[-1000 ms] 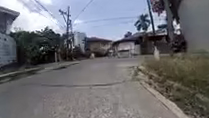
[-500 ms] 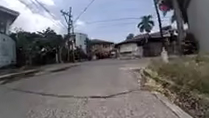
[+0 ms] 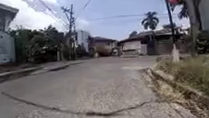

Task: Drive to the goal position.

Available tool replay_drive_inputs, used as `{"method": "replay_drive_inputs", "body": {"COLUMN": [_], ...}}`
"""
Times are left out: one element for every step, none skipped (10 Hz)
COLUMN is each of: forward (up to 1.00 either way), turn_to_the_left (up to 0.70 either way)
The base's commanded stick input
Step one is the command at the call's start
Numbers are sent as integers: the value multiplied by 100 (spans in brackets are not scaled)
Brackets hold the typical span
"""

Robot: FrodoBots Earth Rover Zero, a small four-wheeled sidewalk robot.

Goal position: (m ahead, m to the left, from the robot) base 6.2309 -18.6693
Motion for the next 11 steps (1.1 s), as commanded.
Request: {"method": "replay_drive_inputs", "body": {"forward": [100, 100, 100, 100, 100, 100, 100, 100, 100, 100, 100], "turn_to_the_left": [0, 0, 0, -1, -3, -1, 0, 0, 0, 0, -17]}}
